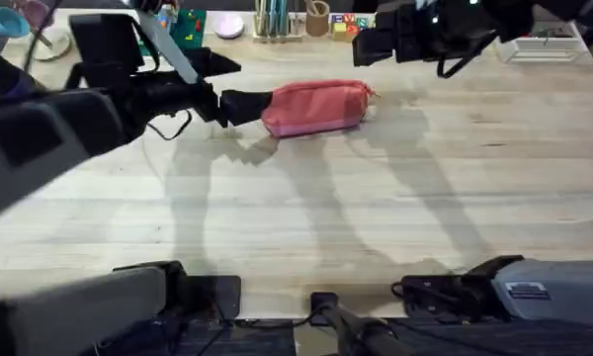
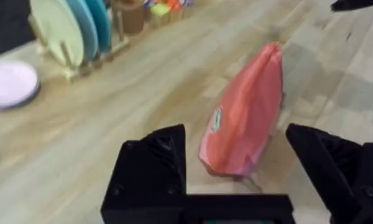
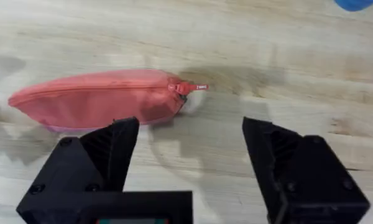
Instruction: Unzip the bag, pick up the pens from the table one at a time and place them inside, then zip the bag closed.
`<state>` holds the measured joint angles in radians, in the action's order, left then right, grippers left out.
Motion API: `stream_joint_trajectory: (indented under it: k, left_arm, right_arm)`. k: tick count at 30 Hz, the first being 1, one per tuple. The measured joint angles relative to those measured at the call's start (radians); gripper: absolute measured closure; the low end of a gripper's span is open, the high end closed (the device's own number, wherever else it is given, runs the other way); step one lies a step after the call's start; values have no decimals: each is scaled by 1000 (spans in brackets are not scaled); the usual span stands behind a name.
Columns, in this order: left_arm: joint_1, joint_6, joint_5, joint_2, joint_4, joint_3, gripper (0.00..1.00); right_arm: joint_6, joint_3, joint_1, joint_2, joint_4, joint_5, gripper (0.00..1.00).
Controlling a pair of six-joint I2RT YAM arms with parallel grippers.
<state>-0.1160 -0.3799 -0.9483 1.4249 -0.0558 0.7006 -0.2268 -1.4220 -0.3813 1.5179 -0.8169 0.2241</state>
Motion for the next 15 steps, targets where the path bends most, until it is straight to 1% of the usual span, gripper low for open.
stream_joint_trajectory:
  k: [2, 5, 9, 11, 12, 13, 15]
  left_arm:
    - [10, 7, 58, -80, 106, 1, 6]
    - [28, 11, 153, -207, 312, 10, 6]
    - [61, 19, 298, -348, 591, 71, 6]
    - [80, 25, 361, -401, 703, 122, 6]
    - [88, 28, 384, -419, 742, 145, 6]
    - [112, 30, 442, -458, 849, 235, 6]
    - [121, 40, 466, -464, 903, 295, 6]
  right_arm:
    - [1, 0, 0, -10, -5, 0, 5]
    - [3, 0, 0, -19, -29, 0, 5]
    - [4, 0, 0, -42, -72, 0, 5]
    - [4, 0, 0, -65, -103, 0, 5]
    - [4, 0, 0, -80, -122, 0, 5]
    - [4, 0, 0, -124, -166, 0, 6]
    - [4, 0, 0, -149, -185, 0, 6]
